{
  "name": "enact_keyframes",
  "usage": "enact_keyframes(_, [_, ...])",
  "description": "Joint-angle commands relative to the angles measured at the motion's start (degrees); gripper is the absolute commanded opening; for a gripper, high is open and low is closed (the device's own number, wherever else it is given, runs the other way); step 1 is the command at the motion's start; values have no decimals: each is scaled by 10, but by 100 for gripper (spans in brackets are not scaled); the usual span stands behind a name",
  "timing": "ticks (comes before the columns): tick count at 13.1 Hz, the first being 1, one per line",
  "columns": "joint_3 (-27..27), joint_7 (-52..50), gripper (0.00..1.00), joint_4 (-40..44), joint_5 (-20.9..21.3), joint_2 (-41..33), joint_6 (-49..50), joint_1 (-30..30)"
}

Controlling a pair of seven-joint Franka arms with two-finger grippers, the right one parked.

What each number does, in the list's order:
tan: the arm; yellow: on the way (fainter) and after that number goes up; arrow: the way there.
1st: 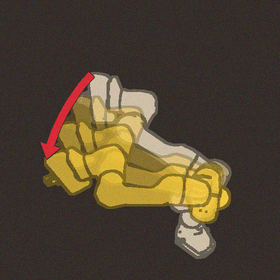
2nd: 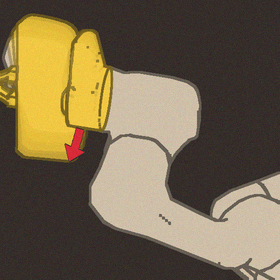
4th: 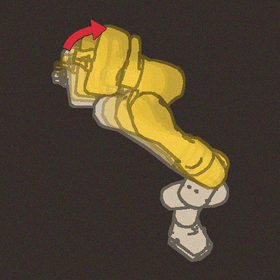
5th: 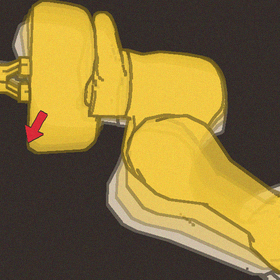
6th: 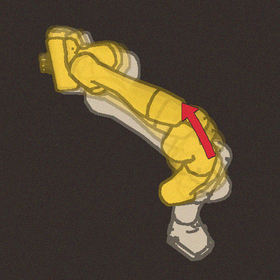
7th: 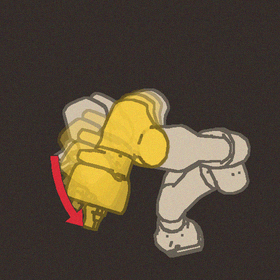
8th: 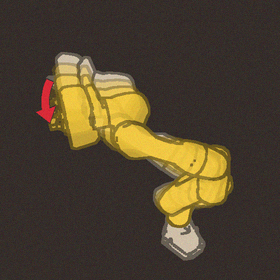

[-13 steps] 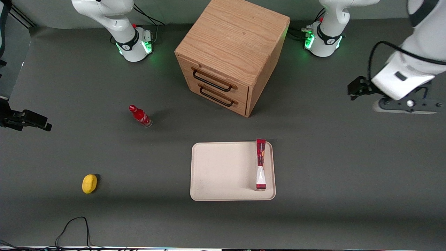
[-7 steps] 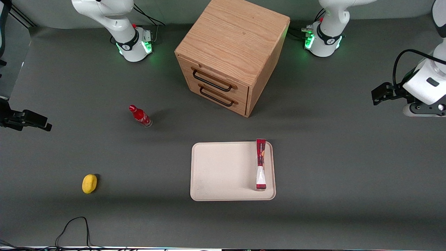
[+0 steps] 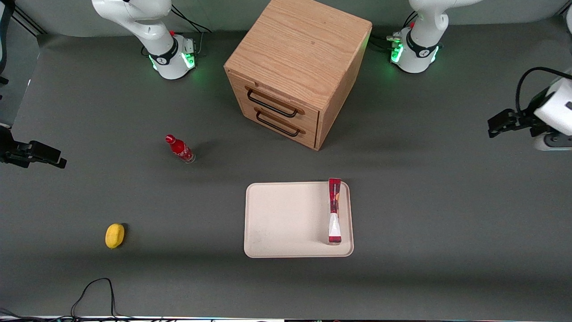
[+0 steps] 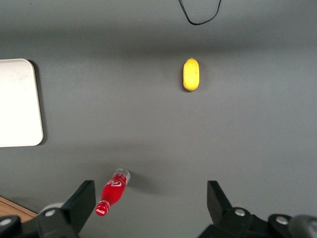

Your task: Place red cookie box on tray

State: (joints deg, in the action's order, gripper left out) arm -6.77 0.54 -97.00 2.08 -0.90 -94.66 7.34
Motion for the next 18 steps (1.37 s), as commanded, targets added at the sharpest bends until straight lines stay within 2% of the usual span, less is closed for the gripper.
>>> enact_keyframes(1, [46, 10, 100, -12, -10, -11, -11, -50])
enact_keyframes(8, [50, 1, 100, 26, -13, 10, -1, -70])
enact_keyframes(13, [85, 5, 100, 27, -13, 7, 0, -103])
enact_keyframes(18, [85, 7, 100, 28, -30, 5, 1, -95])
